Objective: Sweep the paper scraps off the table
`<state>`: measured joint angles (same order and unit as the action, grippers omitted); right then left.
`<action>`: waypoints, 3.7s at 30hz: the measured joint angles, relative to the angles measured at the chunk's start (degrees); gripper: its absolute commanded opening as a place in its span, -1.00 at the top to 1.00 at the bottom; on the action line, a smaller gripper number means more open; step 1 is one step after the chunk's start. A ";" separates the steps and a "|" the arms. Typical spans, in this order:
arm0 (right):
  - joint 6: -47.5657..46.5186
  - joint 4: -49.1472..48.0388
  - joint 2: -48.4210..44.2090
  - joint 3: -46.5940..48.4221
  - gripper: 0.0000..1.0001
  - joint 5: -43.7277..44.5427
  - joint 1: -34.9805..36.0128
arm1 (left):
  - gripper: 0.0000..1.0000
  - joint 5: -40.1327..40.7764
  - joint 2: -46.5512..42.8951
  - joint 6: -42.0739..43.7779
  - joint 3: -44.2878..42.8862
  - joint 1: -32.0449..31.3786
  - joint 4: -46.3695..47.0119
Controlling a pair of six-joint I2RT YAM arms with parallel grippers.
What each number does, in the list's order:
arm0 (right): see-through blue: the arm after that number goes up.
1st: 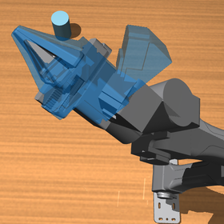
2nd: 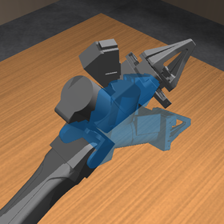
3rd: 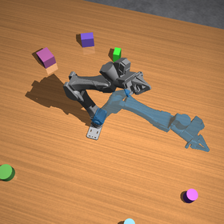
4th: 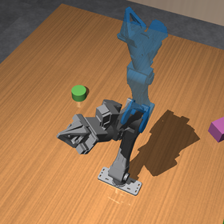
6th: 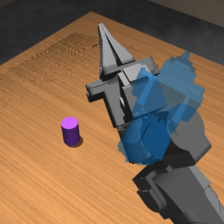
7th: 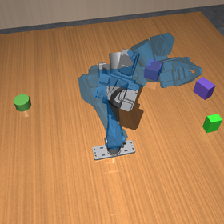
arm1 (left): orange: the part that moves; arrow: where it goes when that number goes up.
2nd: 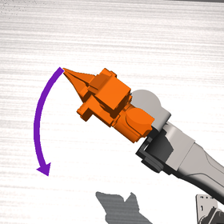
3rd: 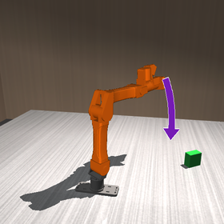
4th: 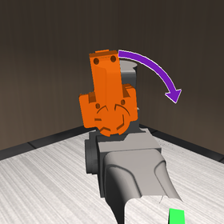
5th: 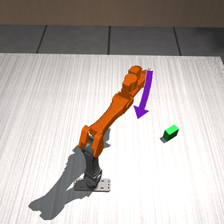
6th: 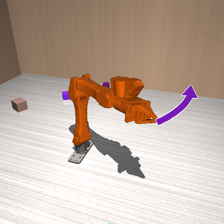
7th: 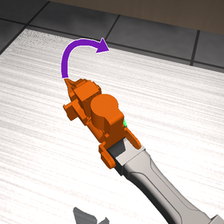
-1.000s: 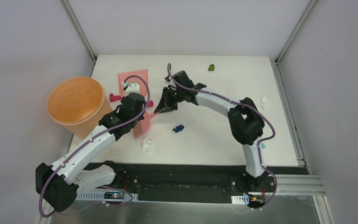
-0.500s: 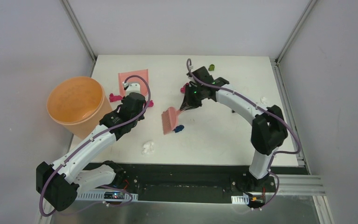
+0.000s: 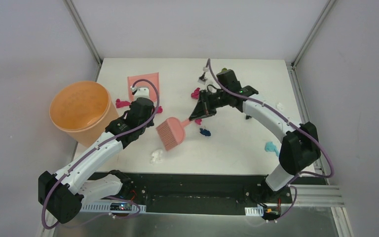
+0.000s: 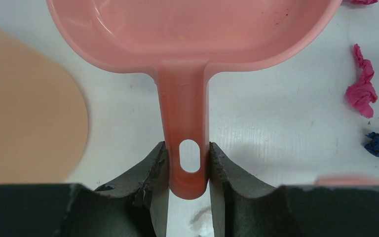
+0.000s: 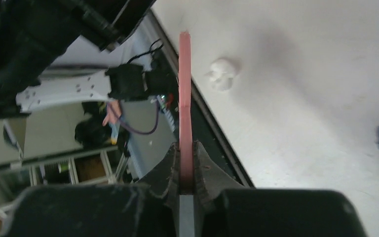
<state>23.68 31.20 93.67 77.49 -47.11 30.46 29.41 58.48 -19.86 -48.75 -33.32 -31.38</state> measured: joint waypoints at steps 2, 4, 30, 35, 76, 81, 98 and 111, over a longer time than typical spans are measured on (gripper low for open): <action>0.04 -1.36 -0.07 -0.11 1.00 -3.28 3.61 | 1.00 -0.02 0.00 0.00 0.00 0.00 0.26; 0.04 -1.84 0.22 -0.11 1.00 -5.25 6.38 | 1.00 -0.13 0.00 0.00 0.00 0.00 0.57; -6.01 5.09 8.24 2.01 1.00 19.34 14.78 | 1.00 -1.53 0.02 0.96 0.00 0.00 0.98; -10.25 5.25 -2.29 -2.27 1.00 30.75 11.19 | 1.00 -2.82 0.02 1.18 0.00 0.00 0.98; 41.16 -45.46 54.42 43.08 1.00 3.78 9.53 | 1.00 -1.31 -12.20 1.20 4.55 0.00 7.08; 38.62 -35.43 55.84 51.23 1.00 9.77 11.65 | 1.00 -1.95 -11.34 1.20 4.55 0.00 7.43; 35.50 -15.93 62.51 61.90 1.00 22.95 13.64 | 1.00 -4.33 -7.45 1.70 4.52 0.07 7.45; 29.75 -11.96 31.89 20.09 1.00 23.76 1.18 | 1.00 -4.35 -7.91 3.58 4.20 0.44 7.21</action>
<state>53.43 19.25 125.56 97.58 -23.35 31.64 25.06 50.57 -16.27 -44.56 -32.88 -24.16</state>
